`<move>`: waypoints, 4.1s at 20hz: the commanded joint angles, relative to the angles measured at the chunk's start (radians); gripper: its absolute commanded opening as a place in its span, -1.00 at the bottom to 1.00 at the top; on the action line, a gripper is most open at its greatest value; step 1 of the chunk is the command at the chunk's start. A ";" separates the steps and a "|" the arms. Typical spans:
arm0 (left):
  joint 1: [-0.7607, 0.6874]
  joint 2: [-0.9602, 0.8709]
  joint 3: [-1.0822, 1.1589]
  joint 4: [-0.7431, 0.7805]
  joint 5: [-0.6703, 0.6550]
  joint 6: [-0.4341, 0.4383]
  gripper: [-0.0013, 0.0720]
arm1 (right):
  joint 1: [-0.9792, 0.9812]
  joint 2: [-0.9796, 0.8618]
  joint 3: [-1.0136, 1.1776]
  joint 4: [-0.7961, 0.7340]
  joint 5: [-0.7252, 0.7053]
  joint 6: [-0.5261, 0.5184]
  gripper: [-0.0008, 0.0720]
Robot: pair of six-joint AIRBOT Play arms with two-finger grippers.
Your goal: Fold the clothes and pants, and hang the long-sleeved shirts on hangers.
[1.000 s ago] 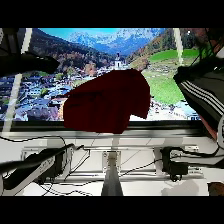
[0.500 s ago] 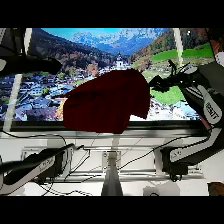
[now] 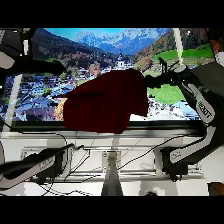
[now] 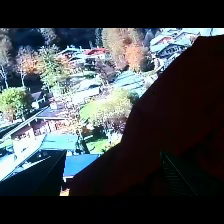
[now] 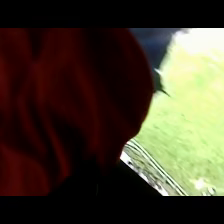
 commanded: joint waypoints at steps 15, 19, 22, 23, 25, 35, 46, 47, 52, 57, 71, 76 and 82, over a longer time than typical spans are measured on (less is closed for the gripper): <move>-0.077 -0.122 -0.465 -0.199 -0.047 -0.166 0.79 | -0.023 0.191 0.269 -0.299 -0.113 0.052 -0.92; -0.170 -0.227 -0.465 -0.229 0.089 -0.166 0.79 | -0.024 0.191 0.269 -0.299 -0.080 0.052 -0.92; -0.215 -0.270 -0.464 -0.252 0.136 -0.166 0.70 | -0.023 0.191 0.270 -0.298 -0.072 0.052 -0.92; -0.222 -0.275 -0.464 -0.260 0.152 -0.166 0.29 | -0.023 0.191 0.270 -0.298 -0.071 0.052 -0.92; -0.219 -0.275 -0.428 -0.261 0.167 -0.159 -0.95 | -0.024 0.193 0.272 -0.299 -0.071 0.051 -0.92; 0.138 0.041 0.182 -0.224 0.169 -0.150 -0.93 | -0.060 0.430 0.336 -0.380 -0.037 0.042 -0.92; 0.378 0.335 0.206 0.090 -0.065 -0.219 -0.94 | -0.058 0.737 0.318 -0.286 0.563 0.043 -0.92; 0.375 0.297 0.196 0.080 -0.123 -0.214 -0.94 | -0.058 0.737 0.286 -0.273 0.563 0.042 -0.92; 0.276 -0.005 0.166 0.073 -0.098 -0.204 -0.93 | -0.058 0.713 -0.005 -0.274 0.259 0.042 -0.92; 0.133 -0.329 0.166 -0.017 0.178 -0.204 -0.92 | -0.058 0.626 -0.283 -0.273 -0.308 0.045 -0.92; 0.019 -0.484 -0.017 -0.207 -0.253 -0.145 0.90 | -0.058 0.554 -0.304 -0.271 -0.516 0.048 -0.92; -0.092 -0.570 -0.050 -0.293 -0.205 -0.114 0.62 | -0.059 0.554 -0.304 -0.270 -0.515 0.048 -0.92; -0.127 -0.599 -0.049 -0.302 -0.204 -0.059 -0.93 | -0.059 0.555 -0.304 -0.271 -0.515 0.048 -0.92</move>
